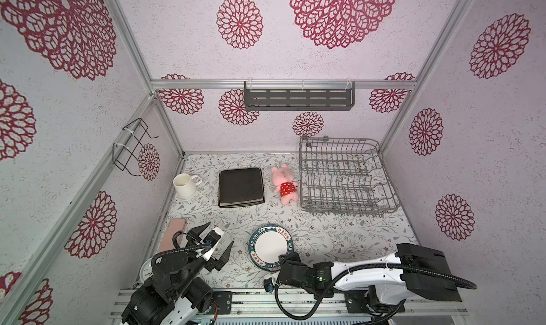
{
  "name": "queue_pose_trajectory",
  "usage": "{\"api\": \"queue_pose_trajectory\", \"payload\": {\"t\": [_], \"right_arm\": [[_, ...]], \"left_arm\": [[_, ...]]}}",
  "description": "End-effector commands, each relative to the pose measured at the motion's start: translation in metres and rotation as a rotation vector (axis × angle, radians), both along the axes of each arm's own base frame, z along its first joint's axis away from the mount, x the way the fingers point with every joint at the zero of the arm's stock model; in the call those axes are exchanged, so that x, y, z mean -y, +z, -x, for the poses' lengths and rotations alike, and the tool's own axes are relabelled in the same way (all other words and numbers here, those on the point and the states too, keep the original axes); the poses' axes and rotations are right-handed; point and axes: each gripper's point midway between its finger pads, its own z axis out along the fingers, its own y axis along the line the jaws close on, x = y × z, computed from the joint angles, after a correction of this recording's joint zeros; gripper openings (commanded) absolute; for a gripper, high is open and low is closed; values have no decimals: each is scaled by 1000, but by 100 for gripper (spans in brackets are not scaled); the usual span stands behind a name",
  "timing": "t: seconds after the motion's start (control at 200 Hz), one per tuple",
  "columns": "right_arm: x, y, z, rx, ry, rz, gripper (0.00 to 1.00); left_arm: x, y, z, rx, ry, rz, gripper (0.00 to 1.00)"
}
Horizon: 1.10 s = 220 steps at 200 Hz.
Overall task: Unload the plates from the dish rack
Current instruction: 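Press the plate flat onto the stack with the right gripper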
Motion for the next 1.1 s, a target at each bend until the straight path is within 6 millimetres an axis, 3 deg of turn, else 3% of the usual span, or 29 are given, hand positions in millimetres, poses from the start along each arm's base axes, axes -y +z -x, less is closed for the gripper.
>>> {"api": "queue_pose_trajectory", "payload": {"t": [0.0, 0.295, 0.856, 1.096], "right_arm": [[-10, 13, 1, 3, -8, -41, 38], [-11, 13, 3, -1, 11, -26, 54], [-6, 19, 3, -25, 29, 11, 69], [-10, 33, 3, -55, 34, -5, 78]], "left_arm": [[4, 2, 2, 25, -32, -3, 97], [4, 2, 2, 28, -31, -2, 97], [3, 5, 5, 42, -35, 7, 97], [2, 8, 6, 53, -34, 19, 97]]}}
